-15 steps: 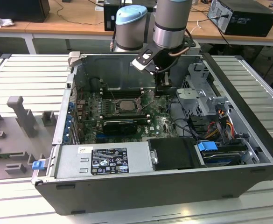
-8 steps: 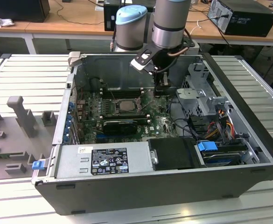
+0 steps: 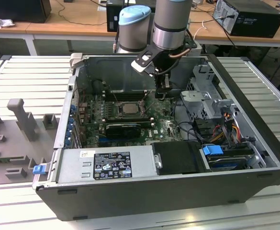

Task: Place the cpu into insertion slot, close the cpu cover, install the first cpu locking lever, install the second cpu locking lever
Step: 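Close the cpu cover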

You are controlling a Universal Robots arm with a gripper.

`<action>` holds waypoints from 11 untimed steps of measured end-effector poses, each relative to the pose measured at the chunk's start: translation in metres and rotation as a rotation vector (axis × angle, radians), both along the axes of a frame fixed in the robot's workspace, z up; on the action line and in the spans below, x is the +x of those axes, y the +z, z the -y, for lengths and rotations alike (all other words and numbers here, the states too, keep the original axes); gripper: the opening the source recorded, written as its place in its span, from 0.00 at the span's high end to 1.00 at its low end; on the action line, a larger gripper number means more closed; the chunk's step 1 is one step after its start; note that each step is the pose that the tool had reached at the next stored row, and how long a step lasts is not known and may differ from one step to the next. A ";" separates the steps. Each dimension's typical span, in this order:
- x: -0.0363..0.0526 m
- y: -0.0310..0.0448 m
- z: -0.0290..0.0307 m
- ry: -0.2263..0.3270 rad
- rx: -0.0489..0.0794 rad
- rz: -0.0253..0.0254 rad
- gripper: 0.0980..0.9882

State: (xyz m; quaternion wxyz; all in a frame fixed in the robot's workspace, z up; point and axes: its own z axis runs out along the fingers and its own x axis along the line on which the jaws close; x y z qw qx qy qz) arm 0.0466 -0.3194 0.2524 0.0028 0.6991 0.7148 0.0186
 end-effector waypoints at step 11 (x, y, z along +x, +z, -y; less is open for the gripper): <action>-0.0140 0.0000 0.0000 0.000 0.000 0.0000 0.99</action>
